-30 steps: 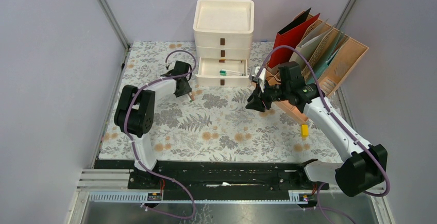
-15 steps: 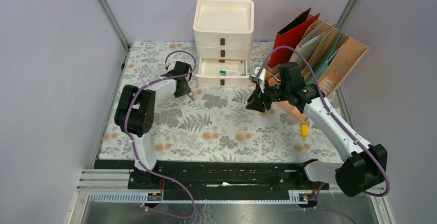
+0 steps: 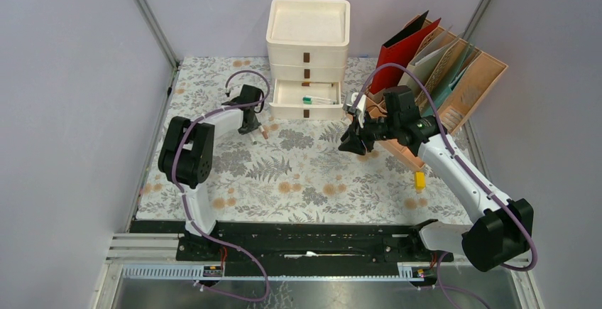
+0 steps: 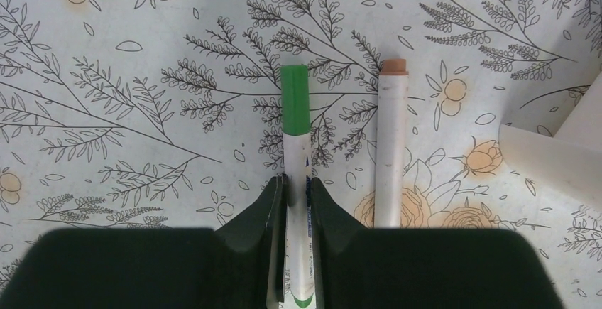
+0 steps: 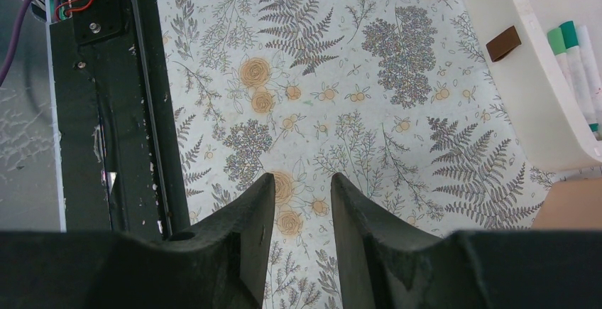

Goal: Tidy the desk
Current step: Pick up the stationery from the center of the board.

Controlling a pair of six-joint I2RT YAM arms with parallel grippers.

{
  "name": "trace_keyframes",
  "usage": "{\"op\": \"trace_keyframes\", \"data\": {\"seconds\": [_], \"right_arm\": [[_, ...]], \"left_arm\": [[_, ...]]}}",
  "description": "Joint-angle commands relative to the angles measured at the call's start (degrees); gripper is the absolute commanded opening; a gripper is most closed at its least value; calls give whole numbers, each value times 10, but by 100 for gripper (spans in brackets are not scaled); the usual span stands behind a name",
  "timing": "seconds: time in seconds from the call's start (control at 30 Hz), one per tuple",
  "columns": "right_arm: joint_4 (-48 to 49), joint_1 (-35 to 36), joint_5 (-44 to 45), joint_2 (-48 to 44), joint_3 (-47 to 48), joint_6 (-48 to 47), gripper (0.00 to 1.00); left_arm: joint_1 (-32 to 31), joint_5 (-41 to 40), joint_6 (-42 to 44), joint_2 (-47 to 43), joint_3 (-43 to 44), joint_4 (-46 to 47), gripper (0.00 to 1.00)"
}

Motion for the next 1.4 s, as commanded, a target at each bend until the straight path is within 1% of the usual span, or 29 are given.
{"op": "trace_keyframes", "data": {"seconds": [0.0,0.07,0.1,0.3,0.47,0.57,0.7,0.9,1.0,1.1,1.2,1.37], "right_arm": [[13,-2,-13,-10,-1,-3,42],[13,-2,-15,-9,-1,-3,42],[13,-2,-17,-9,-1,-2,42],[14,-2,-33,-3,-2,3,42],[28,-2,-66,7,-10,21,42],[45,-2,-91,14,-16,36,41],[87,-2,-119,16,-35,72,41],[176,-2,-157,32,-68,152,41],[227,-1,-175,44,-85,201,41],[282,-1,-184,55,-100,253,41],[337,-1,-190,67,-112,301,42],[402,-1,-194,84,-129,373,42]], "left_arm": [[6,1,2,-10,-42,-11,6],[5,4,4,-27,-57,2,1],[6,6,4,-38,-67,9,0],[5,39,5,-134,-155,83,0],[5,92,2,-224,-246,159,0],[5,139,2,-280,-308,205,0],[5,205,-6,-362,-385,297,0],[5,315,-63,-459,-481,440,0],[3,370,-114,-481,-521,530,0],[-8,398,-157,-489,-551,617,0],[-34,394,-187,-492,-569,682,0],[-107,360,-211,-476,-570,759,0]]}}
